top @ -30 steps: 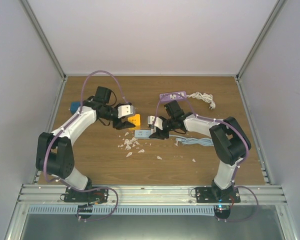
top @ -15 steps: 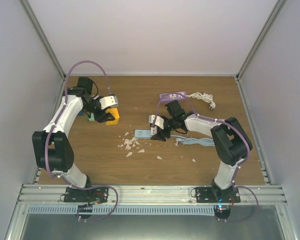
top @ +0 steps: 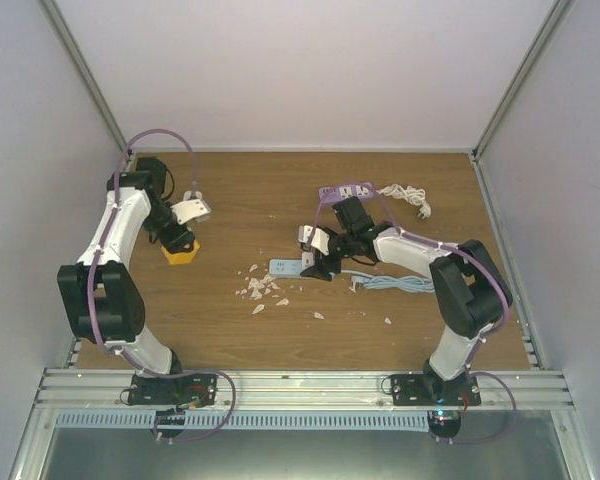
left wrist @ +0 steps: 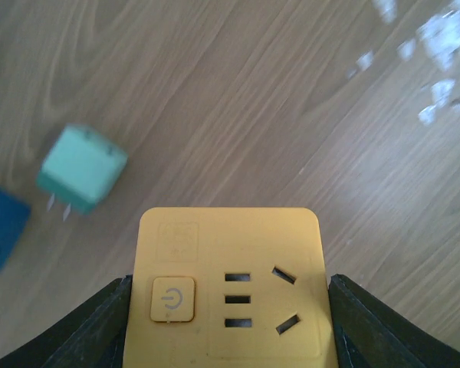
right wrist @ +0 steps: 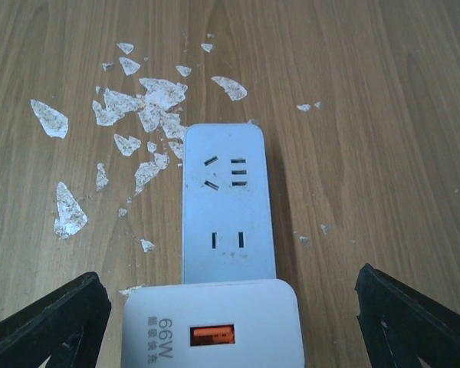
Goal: Pull the plug off the socket
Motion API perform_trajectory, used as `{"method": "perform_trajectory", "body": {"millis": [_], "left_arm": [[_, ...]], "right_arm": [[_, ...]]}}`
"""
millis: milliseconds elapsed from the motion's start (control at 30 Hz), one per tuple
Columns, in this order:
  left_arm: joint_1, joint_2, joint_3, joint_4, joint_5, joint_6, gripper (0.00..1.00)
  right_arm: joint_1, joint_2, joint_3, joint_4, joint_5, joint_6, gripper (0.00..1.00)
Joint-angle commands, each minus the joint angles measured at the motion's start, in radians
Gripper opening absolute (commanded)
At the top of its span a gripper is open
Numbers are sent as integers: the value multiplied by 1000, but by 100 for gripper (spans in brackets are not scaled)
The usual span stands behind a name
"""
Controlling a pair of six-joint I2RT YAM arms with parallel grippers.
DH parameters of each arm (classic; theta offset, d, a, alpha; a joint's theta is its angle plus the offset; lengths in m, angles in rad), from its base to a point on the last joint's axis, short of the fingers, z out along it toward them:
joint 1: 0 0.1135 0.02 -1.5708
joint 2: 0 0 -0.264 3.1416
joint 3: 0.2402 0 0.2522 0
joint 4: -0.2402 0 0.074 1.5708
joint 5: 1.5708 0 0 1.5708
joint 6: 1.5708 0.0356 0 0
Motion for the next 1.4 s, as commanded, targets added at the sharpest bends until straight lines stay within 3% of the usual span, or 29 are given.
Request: {"method": "perform_trajectory", "body": {"millis": [0, 333, 700, 967, 1367], "left_arm": [[80, 49, 6, -39, -162, -111, 33], [172, 214, 71, -26, -315, -264, 33], [194, 323, 101, 7, -384, -283, 38], [198, 354, 116, 40, -376, -270, 47], [198, 368, 143, 55, -328, -276, 76]], "right_arm": [[0, -58, 18, -7, -11, 0, 89], [-1, -90, 8, -11, -3, 21, 91], [-2, -89, -4, -5, 14, 37, 92], [-2, -79, 1, -6, 16, 46, 92], [-2, -68, 27, -33, 37, 31, 92]]}}
